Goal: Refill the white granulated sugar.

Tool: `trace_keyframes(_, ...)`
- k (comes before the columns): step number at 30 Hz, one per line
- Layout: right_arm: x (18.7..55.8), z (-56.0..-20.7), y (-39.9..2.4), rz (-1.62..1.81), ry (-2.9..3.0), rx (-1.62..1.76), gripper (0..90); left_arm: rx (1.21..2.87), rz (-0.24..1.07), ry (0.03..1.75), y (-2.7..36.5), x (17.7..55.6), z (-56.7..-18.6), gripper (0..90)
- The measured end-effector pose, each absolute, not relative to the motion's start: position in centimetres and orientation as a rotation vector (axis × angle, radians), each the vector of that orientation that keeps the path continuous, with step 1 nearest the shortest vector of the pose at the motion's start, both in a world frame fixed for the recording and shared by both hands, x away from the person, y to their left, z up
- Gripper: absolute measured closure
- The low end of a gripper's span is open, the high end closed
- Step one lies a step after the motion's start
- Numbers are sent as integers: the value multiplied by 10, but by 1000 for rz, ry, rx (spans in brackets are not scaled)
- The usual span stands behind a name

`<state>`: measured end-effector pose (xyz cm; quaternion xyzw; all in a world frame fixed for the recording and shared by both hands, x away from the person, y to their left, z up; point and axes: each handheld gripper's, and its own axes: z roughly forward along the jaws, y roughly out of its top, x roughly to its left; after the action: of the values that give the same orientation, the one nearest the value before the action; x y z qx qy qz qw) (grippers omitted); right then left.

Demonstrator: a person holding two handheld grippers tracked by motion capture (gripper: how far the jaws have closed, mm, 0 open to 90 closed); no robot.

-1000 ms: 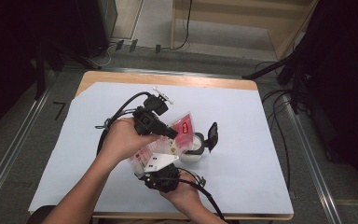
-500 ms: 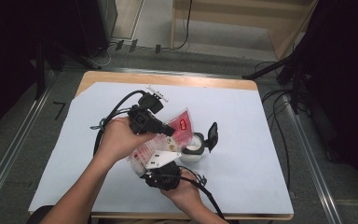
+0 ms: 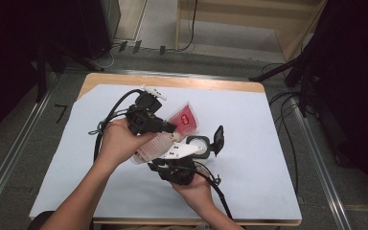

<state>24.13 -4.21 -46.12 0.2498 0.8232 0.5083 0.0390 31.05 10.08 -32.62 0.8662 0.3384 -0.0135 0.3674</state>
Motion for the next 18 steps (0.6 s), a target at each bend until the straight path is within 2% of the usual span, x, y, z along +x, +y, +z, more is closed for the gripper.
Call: trace_keyframes(18, 246, -460, -48, 1529, 2510, 769, 760, 2137, 110, 834, 122, 313, -322, 900)
